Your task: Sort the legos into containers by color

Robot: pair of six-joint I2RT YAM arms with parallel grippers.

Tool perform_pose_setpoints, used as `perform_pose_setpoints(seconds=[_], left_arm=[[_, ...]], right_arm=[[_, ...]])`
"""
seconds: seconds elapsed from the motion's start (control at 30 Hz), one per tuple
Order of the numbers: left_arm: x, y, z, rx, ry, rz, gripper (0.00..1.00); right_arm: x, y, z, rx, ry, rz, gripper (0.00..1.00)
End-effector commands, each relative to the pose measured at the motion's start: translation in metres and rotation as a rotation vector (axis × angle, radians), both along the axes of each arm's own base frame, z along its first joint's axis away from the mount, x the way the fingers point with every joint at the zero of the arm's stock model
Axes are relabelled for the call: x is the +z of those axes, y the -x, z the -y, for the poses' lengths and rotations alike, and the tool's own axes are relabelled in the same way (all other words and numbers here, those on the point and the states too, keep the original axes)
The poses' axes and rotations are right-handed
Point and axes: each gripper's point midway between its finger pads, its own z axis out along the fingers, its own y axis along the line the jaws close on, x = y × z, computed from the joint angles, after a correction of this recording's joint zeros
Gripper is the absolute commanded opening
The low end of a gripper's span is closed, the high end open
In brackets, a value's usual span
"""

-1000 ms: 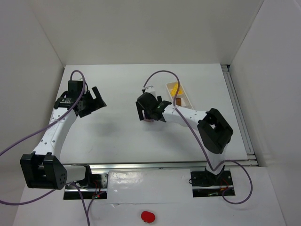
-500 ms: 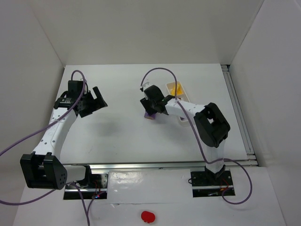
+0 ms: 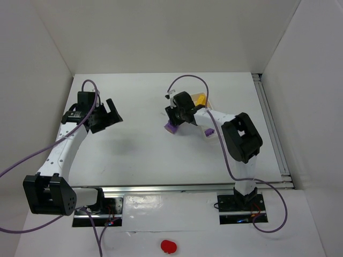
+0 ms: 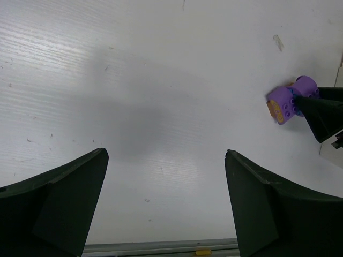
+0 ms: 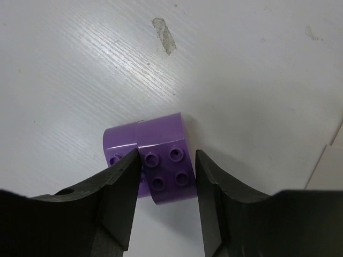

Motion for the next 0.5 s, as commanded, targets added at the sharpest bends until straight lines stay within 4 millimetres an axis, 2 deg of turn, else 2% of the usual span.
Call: perform_pose_setpoints(seconds=[0.0,0.07,0.1,0.2,0.27,0.3,0.37,0.4,0.43,0.47], left_arm=[[0.018,-0.011,-0.001,-0.007,-0.001,0.061,1.0],[0.018,-0.011,-0.001,-0.006,-0.001,0.061,1.0],[0.018,-0.011,-0.001,-0.006,-0.001,0.061,1.0],[0.015,-0.011,0.001,-0.021,0.0,0.052,1.0],[0.017,-0.013,0.006,-0.052,0.016,0.066,1.0],[0.02,-0.015,0.009,-0.064,0.029,0.078,1.0],[0.015,-0.014,0.025,-0.173,0.078,0.088,1.0],[0.019,-0.011,0.047,-0.286,0.143,0.104,1.0],[0.017,-0.008,0.058,-0.346,0.189,0.104,1.0],[0.017,-0.007,0.072,-0.405,0.242,0.116,1.0]], right_arm=[[0.0,-0.004,-0.007,0.003,-0.032,0.003,0.48],[0.0,-0.006,-0.003,-0.015,-0.017,0.013,0.4],[0.006,-0.006,-0.001,-0.032,-0.023,0.023,0.34],[0.013,0.001,0.001,-0.076,-0.014,0.03,0.29],[0.024,0.006,0.001,-0.096,-0.024,0.033,0.27],[0.03,0.008,0.001,-0.118,-0.021,0.043,0.23],[0.046,0.016,0.0,-0.143,-0.058,0.05,0.22],[0.053,0.022,-0.003,-0.154,-0.085,0.047,0.22],[0.069,0.028,-0.002,-0.154,-0.132,0.069,0.22],[0.076,0.032,-0.002,-0.154,-0.165,0.074,0.22]])
